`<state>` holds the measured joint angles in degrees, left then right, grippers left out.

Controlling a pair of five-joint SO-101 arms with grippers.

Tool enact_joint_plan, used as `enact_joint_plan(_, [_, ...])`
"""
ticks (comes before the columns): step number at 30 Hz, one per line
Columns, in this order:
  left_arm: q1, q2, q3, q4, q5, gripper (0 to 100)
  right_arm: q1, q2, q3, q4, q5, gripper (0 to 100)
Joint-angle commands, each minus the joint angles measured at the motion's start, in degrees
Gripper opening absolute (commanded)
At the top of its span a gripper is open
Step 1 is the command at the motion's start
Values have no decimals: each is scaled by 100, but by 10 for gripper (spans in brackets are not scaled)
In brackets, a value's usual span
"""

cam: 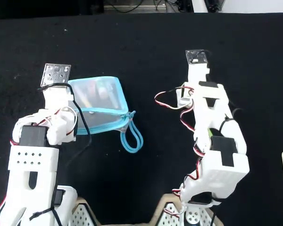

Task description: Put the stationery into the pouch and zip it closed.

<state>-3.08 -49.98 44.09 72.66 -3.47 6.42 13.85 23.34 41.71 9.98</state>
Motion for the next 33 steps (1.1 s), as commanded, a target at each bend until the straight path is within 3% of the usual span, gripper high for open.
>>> enact_joint_plan(1, [40, 35, 40, 79, -18, 30, -70, -40, -303, 62, 202, 296])
enact_joint_plan(9, [40, 35, 48, 79, -18, 30, -70, 66, -347, 26, 264, 254])
enact_joint_plan(16, [40, 35, 48, 79, -18, 30, -53, 479, -989, 554, 97, 139])
enact_joint_plan(25, [40, 35, 48, 79, -18, 30, -26, 1393, -2273, 1714, -88, 260])
enact_joint_plan(33, [40, 35, 48, 79, -18, 30, -26, 1631, -2580, 1969, -88, 273])
